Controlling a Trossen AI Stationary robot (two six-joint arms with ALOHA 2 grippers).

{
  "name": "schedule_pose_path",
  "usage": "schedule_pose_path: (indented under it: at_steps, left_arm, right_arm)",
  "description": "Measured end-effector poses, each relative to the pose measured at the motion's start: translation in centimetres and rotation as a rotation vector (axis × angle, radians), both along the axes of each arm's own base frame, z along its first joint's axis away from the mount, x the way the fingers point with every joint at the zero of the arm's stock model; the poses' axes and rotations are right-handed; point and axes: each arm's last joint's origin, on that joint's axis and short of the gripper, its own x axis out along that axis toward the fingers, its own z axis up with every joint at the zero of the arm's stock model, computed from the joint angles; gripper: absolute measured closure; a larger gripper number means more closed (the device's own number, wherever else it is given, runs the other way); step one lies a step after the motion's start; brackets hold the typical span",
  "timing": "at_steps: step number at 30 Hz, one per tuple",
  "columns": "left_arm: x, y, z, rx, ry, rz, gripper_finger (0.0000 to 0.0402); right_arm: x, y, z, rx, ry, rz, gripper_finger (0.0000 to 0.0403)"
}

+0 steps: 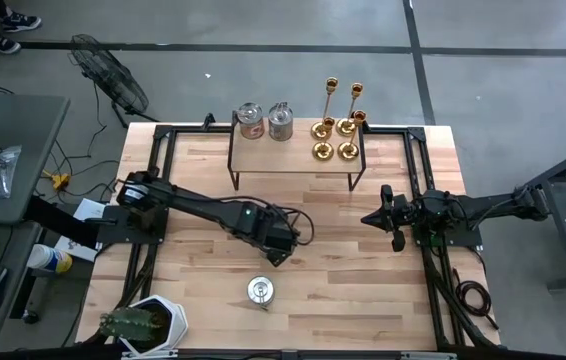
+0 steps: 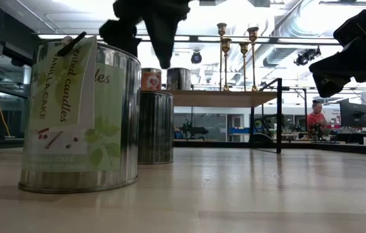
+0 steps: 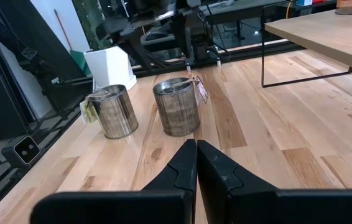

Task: Pick & Place candle stick holders
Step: Put the brown scented candle on the shelf aligned with the other scented candle

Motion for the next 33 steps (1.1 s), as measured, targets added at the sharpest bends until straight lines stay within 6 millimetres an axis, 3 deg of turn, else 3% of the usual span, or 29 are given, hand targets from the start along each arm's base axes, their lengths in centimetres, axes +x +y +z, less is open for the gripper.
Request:
schedule_pose_path:
  at_steps: [13,33]
  left_arm:
    - [0.4,-0.2,-3.3,-0.054,0.044,-0.01,0.0006]
    - [1.3,1.3,-6.0,-0.039,0.01,-0.044,0.0006]
  right_arm:
    - [0.0,0.0,0.0,0.0,0.003,0.0,0.0399]
    - [0.0,0.0,0.0,0.0,0.002,0.0,0.0399]
